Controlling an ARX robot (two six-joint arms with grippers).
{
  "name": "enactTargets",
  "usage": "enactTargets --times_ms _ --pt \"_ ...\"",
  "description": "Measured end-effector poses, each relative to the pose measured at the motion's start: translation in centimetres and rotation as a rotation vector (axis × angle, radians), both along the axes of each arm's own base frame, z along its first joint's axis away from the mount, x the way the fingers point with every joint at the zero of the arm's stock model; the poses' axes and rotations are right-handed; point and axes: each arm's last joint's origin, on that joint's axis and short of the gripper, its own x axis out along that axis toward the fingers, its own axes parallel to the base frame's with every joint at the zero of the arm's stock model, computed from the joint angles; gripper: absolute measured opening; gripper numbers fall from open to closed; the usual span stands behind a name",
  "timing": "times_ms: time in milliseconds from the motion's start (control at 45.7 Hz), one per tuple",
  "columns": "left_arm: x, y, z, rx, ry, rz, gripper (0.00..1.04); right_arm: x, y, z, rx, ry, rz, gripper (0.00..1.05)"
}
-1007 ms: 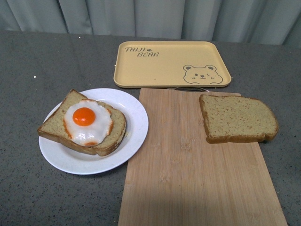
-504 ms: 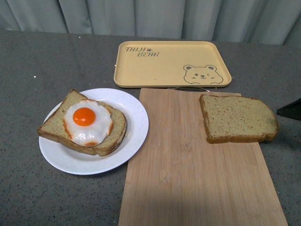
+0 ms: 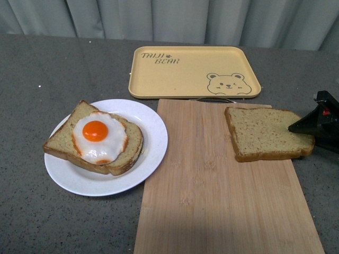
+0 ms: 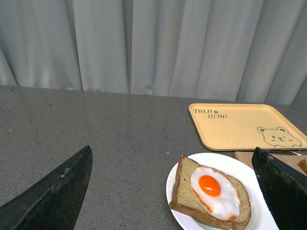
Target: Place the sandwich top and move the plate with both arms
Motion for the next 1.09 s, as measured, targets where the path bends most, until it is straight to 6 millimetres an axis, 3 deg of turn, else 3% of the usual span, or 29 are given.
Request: enactTargets --times_ms 219,328,460,591,679,854,1095 --pt "0.0 0.0 0.0 0.0 0.0 0.0 0.98 -0.1 0.3 1.3 0.012 -0.035 -0.007 0.05" --pt "0.0 0.0 0.0 0.0 0.0 0.0 0.98 -0.4 1.4 3.2 0.076 -0.115 -0.018 0.02" --pt "0.0 0.0 0.0 0.0 0.0 0.0 0.98 -1.0 5.6 6.2 0.199 -0.263 -0.014 0.02" --pt "0.0 0.0 0.0 0.0 0.0 0.0 0.98 -1.1 10.1 6.8 0.327 -0.343 -0.052 0.02" --pt "0.0 0.0 0.0 0.0 0.0 0.0 0.98 -1.0 13.8 6.4 0.413 -0.341 -0.085 0.02" --pt "0.0 0.0 0.0 0.0 0.0 0.0 0.98 -0.9 19.0 4.5 0.471 -0.242 -0.099 0.02" --pt "0.0 0.0 0.0 0.0 0.0 0.0 0.98 -1.5 23.2 2.7 0.493 -0.16 -0.043 0.02"
